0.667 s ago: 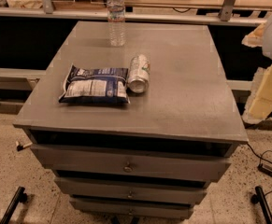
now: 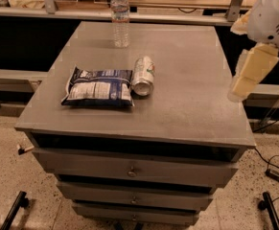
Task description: Knock water bottle over
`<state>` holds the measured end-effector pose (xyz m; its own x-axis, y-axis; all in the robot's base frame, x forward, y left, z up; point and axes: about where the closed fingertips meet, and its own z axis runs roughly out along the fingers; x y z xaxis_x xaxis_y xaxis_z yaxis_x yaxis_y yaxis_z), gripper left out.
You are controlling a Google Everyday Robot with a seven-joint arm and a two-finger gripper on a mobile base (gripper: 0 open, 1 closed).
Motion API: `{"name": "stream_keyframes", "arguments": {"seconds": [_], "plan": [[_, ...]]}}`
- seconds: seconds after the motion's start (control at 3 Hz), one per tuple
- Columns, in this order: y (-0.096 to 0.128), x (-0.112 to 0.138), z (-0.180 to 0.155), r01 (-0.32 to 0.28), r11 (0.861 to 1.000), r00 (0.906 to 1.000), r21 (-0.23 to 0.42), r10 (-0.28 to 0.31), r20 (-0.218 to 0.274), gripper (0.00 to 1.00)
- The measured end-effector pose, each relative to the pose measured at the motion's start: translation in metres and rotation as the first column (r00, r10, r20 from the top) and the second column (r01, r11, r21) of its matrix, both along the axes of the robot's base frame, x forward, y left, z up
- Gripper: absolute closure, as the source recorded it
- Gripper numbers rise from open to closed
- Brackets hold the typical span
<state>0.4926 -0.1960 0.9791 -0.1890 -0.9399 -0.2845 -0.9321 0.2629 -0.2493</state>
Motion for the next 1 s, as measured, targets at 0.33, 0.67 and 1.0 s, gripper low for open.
{"name": "stream_keyframes", "arguments": {"seconds": [0.33,0.67,1.0], "plan": [[0.044,0.087,0.007,0.026,0.996,0.9993,0.09,-0.029,0.026,0.0],[0.098,0.137,0.014,0.057,0.984,0.9964,0.169,-0.067,0.052,0.0],[0.1,0.136,0.012,0.058,0.983,0.9968,0.176,-0.067,0.044,0.0]]}}
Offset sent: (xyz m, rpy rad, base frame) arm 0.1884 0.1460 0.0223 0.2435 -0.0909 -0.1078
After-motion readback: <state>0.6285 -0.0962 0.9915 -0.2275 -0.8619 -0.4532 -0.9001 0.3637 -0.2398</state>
